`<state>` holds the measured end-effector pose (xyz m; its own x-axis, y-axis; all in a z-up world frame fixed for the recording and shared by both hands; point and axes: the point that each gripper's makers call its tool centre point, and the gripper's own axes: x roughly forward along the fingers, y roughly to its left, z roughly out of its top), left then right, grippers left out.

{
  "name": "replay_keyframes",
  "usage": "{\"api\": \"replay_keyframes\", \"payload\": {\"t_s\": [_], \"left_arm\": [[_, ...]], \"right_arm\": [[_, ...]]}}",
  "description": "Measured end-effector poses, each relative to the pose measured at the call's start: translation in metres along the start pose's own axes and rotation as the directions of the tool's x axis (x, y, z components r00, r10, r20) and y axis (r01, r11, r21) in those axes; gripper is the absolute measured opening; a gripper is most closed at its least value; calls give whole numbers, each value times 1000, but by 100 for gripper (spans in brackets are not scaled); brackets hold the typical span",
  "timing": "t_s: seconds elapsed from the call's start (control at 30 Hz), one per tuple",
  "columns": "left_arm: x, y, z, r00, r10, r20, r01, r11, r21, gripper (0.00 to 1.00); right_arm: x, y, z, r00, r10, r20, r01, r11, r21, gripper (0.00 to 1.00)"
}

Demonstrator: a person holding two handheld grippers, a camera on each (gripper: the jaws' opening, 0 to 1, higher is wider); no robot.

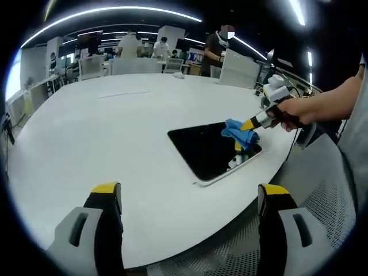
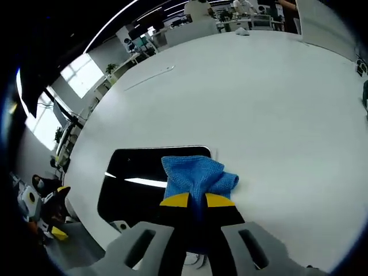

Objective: Wipe the mirror surface with the cleaning cloth until all visible marks leave the cleaned area.

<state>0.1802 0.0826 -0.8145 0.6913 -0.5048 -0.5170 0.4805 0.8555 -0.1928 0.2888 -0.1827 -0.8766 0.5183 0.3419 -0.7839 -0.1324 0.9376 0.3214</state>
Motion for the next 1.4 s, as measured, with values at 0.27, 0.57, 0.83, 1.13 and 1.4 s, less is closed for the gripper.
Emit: {"api": "replay_keyframes", "payload": {"t_s": [0.27,0.57,0.83,1.13,1.4], "left_arm": [[-2,-1,4,1000,3,19,-3,1000,0,99],[-2,-2,3,1000,-9,13,9,1000,12,99],[-1,0,1,1000,-17,12,17,1000,26,97],[-4,-4,3,1000,-17,2,17,1000,-1,99],[-18,0,20,999,-9,50,10,1000,-17,99]], "right_arm": [[-2,2,-1,1000,-22,2,22,1000,-5,3],[-1,3,-10,1000,-29,-7,29,1000,4,3],[-11,7,-19,999,-38,1,38,999,18,3],[-17,9,-29,999,-30,-12,30,999,26,3],[-19,12,-37,1000,-18,-17,18,1000,24,3]]}}
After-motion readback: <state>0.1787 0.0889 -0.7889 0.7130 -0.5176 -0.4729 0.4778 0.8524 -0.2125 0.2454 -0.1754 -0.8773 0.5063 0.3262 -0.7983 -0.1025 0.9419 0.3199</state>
